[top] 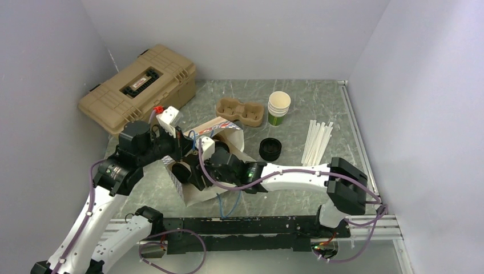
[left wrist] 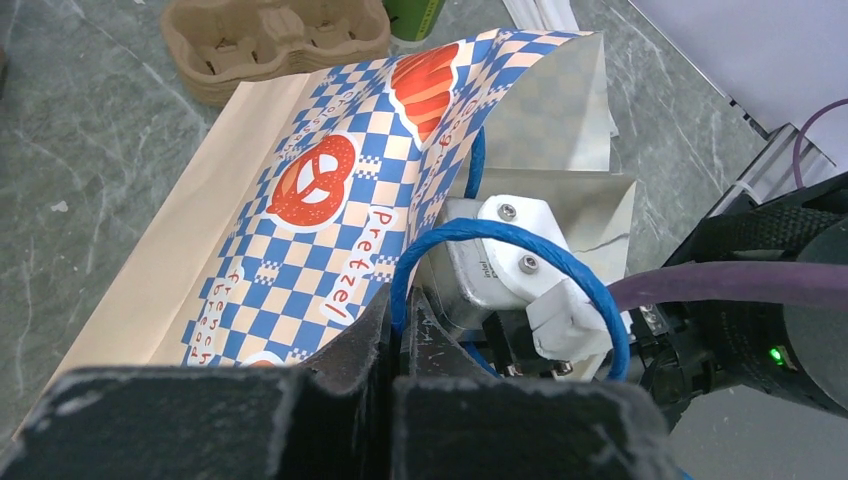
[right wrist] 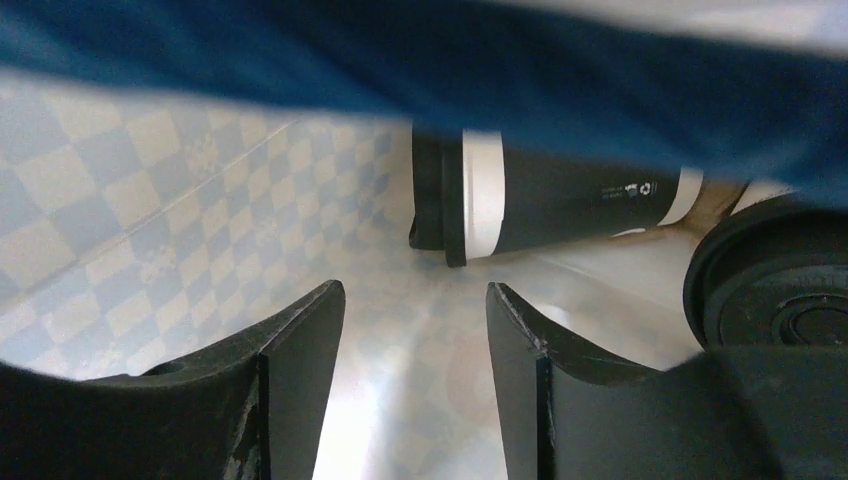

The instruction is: Pack the takeout coffee

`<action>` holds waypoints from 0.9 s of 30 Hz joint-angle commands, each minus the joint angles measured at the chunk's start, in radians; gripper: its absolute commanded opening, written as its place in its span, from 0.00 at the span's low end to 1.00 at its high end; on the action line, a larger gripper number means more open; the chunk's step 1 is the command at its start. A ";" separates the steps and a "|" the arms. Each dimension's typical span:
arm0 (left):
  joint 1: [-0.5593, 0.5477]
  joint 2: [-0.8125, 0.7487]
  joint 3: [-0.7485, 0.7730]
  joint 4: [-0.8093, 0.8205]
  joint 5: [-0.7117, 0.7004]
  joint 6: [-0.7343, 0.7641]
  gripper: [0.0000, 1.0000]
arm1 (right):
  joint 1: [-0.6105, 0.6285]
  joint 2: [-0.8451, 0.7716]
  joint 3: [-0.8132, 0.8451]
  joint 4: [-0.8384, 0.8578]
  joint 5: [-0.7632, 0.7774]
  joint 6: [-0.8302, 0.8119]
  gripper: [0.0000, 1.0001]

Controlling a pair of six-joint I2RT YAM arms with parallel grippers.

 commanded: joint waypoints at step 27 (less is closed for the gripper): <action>-0.003 0.002 0.016 -0.008 0.044 -0.071 0.00 | 0.032 0.192 0.030 0.311 0.032 0.006 0.22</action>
